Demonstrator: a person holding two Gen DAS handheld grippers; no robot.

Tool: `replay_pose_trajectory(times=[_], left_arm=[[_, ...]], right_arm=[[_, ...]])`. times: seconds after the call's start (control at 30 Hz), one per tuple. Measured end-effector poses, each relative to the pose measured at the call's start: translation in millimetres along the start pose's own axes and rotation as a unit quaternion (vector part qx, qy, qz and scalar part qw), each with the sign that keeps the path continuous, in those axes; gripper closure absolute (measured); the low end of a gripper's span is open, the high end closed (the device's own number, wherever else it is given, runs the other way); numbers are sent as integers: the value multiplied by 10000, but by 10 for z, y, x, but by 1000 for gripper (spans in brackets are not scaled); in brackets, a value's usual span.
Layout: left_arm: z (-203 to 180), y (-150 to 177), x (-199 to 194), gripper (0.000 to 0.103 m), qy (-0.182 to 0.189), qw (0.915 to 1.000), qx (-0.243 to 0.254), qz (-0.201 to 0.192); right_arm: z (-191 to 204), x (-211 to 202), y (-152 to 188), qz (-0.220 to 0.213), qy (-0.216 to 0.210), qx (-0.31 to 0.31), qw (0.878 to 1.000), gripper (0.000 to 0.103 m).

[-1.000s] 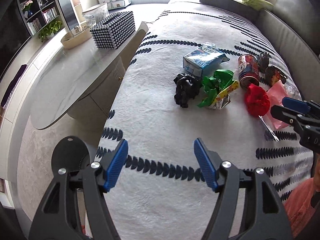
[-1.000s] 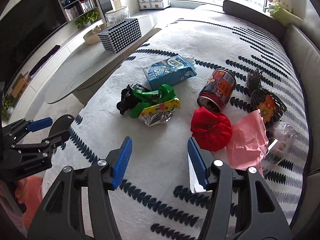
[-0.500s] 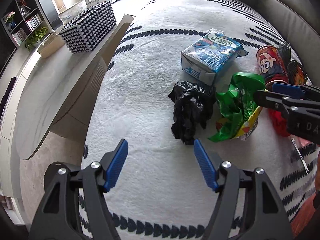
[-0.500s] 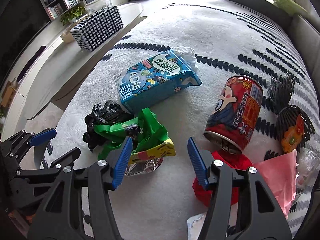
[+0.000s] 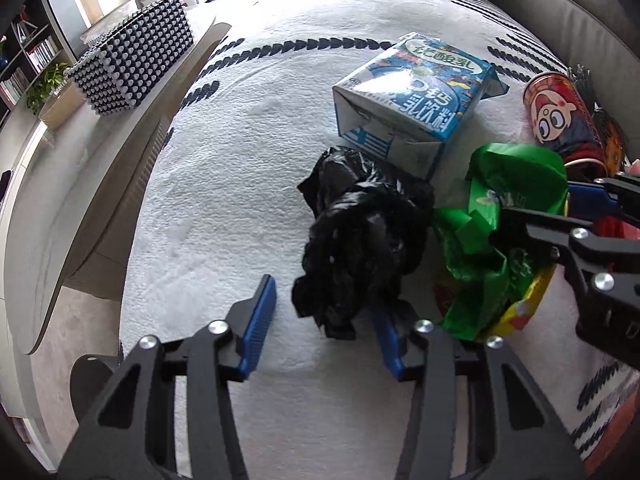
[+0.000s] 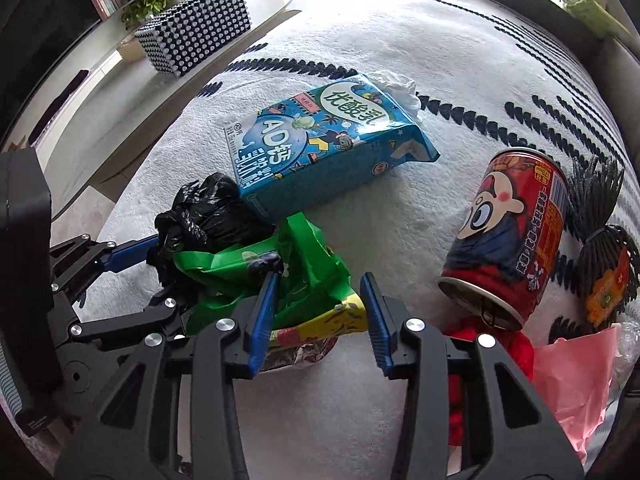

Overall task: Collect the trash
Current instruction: 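Grasp the black plastic bag with left tool while right tool grasps green wrapper, then carry the black bag and green wrapper to the grey bin and release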

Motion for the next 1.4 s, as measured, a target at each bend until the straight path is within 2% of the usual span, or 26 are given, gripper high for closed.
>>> replay_pose_trajectory(times=[0.03, 0.13, 0.47, 0.6, 0.73, 0.87, 1.0, 1.23, 1.4], left_arm=[[-26, -4, -4, 84, 62, 10000, 51, 18], [-95, -7, -47, 91, 145, 9997, 212, 7], [-218, 112, -461, 94, 196, 9985, 371, -342], [-97, 226, -685, 94, 148, 9988, 201, -432], [131, 457, -981, 94, 12, 9986, -48, -531], [497, 804, -1342, 94, -206, 9971, -395, -614], [977, 1215, -1752, 94, -523, 9929, -796, -718], [1948, 2051, -2370, 94, -1185, 9771, -1558, -830], [2479, 2557, -2586, 94, -1493, 9660, -1964, -776]], right_arm=[[12, -16, -2, -1, -13, -14, 10000, 67], [0, -94, 18, -48, -49, -7, 10000, 70], [-115, -424, 58, -246, -29, 97, 9996, 71], [-74, -574, 85, -312, -82, 81, 9994, 71], [126, -754, 132, -399, -216, -53, 9990, 71], [490, -964, 184, -537, -449, -267, 9972, 71], [1052, -1134, 263, -642, -749, -618, 9932, 71], [2332, -1270, 386, -707, -1285, -1373, 9796, 71], [3278, -1218, 419, -656, -1566, -1776, 9694, 70]])
Point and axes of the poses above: each gripper's, at about its wrist camera, not at the fingertips, and x roughly the way its jaws point, z to its left, y to its underside, the point moved 5 cm from there along x, roughly the way its jaws point, and after that the axes turned 11 degrees about y, right-handed, at the moved point
